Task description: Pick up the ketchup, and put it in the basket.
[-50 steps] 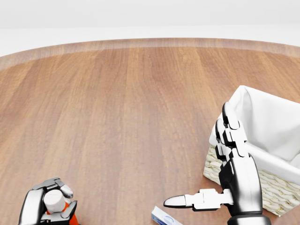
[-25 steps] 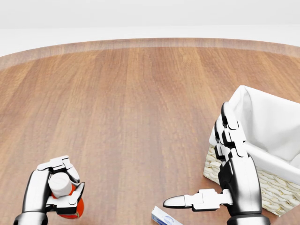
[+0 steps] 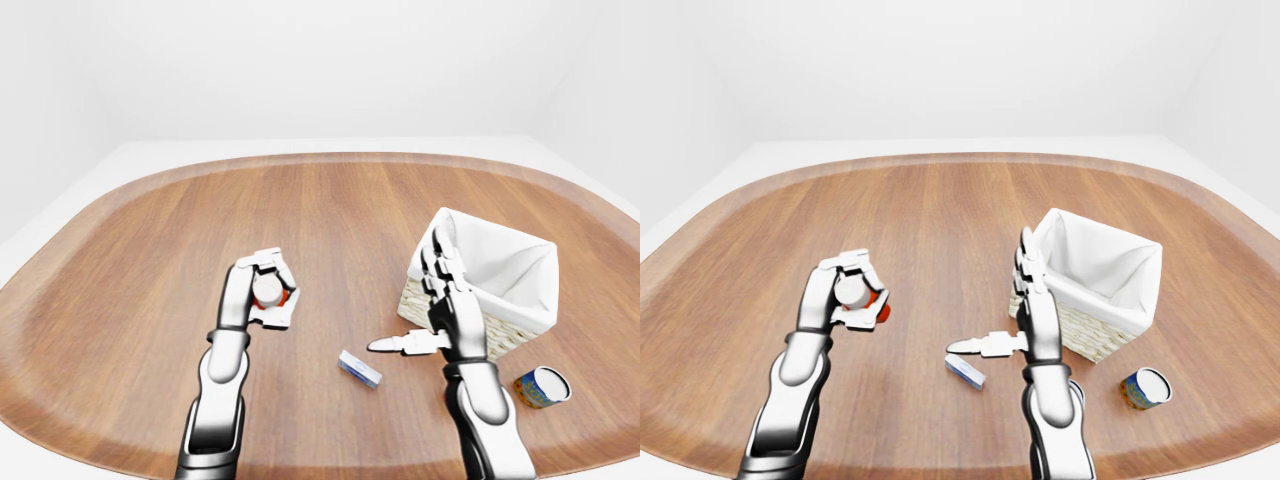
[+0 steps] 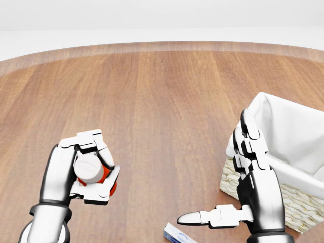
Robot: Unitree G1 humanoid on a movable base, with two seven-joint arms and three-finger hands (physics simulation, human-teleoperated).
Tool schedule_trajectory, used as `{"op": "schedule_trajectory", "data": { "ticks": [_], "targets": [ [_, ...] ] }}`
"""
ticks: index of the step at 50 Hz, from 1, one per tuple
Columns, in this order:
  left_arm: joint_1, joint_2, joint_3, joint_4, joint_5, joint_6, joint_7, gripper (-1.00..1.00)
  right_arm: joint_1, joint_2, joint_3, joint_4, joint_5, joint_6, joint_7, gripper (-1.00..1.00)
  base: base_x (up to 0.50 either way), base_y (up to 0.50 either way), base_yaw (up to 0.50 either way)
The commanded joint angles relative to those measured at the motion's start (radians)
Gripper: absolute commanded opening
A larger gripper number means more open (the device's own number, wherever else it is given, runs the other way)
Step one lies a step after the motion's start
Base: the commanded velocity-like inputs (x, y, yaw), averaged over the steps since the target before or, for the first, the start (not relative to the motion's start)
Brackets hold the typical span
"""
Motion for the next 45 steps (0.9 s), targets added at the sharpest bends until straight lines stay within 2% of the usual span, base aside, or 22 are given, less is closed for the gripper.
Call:
{"op": "schedule_trajectory", "data": {
  "ticks": [1,6,16,25,45],
  "targets": [
    [-0.029,-0.042,-0.103,-0.182,-0.001,0.000,0.018,-0.92,0.005,0.000,0.000,-0.013,0.002,0.000,0.002,1.00,0.00,0.00,0.00],
    [-0.043,-0.067,-0.165,-0.250,0.018,0.000,0.019,-0.92,0.013,0.000,0.003,-0.030,0.004,0.000,0.003,1.00,0.00,0.00,0.00],
    [-0.056,-0.105,-0.266,-0.271,0.054,0.000,0.036,-0.91,0.014,-0.002,-0.005,-0.046,0.014,0.000,0.009,1.00,0.00,0.00,0.00],
    [-0.035,-0.127,-0.363,-0.335,0.080,0.000,0.051,-0.92,0.018,-0.001,0.001,-0.057,0.013,0.000,0.008,1.00,0.00,0.00,0.00],
    [-0.029,-0.151,-0.484,-0.347,0.093,0.000,0.083,-0.92,0.021,-0.002,0.000,-0.069,0.015,0.000,0.007,1.00,0.00,0.00,0.00]
  ]
}}
